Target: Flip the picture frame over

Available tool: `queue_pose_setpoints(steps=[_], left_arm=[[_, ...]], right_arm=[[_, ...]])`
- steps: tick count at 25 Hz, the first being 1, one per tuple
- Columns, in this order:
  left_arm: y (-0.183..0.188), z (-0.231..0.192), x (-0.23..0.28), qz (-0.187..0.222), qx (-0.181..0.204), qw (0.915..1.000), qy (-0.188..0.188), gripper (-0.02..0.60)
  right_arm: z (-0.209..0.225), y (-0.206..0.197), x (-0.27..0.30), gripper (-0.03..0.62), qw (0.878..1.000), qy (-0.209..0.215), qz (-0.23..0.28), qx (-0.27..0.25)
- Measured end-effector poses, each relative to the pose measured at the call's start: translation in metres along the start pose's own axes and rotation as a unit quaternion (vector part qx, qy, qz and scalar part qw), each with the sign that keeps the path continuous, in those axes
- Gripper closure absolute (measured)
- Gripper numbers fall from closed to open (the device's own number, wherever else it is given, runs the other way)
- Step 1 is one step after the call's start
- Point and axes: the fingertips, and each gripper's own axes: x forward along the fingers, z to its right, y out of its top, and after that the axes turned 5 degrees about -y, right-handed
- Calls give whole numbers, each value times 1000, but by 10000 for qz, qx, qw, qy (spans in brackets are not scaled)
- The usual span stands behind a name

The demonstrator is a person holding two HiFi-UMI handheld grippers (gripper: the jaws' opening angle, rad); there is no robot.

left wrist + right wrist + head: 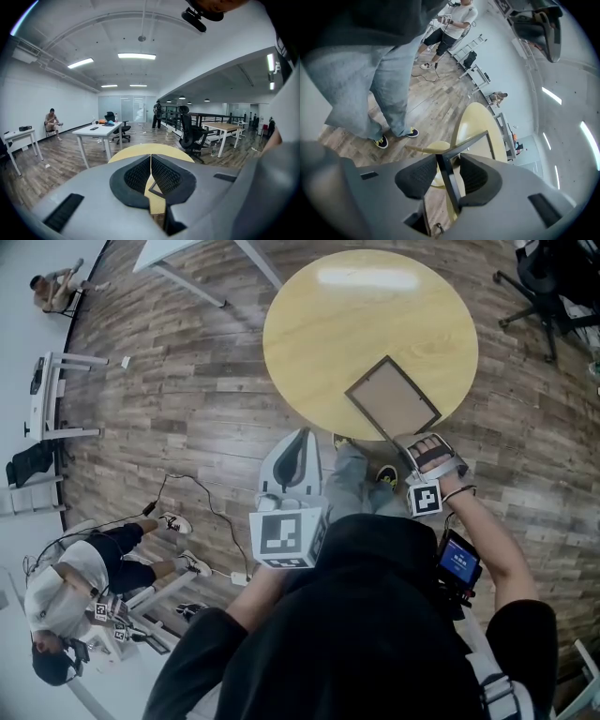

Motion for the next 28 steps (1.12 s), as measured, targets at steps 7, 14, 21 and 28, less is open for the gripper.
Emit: queue_pose_setpoints(steps=[7, 14, 21, 28], left_arm=[[1, -1, 0, 17, 22, 10000, -54, 558], [2, 2, 2, 48, 68, 9999, -105, 558], [4, 0, 0, 110, 37, 9999, -32, 558], [2, -4, -4, 128, 4, 9999, -17, 558]], right_arm=[[21, 26, -19, 449, 9970, 223, 633, 397], [101, 61, -48, 477, 9691, 229, 1595, 1868], [183, 77, -80, 488, 8626, 450, 2572, 4333], [219, 16, -73, 491, 6625, 238, 2646, 7004]])
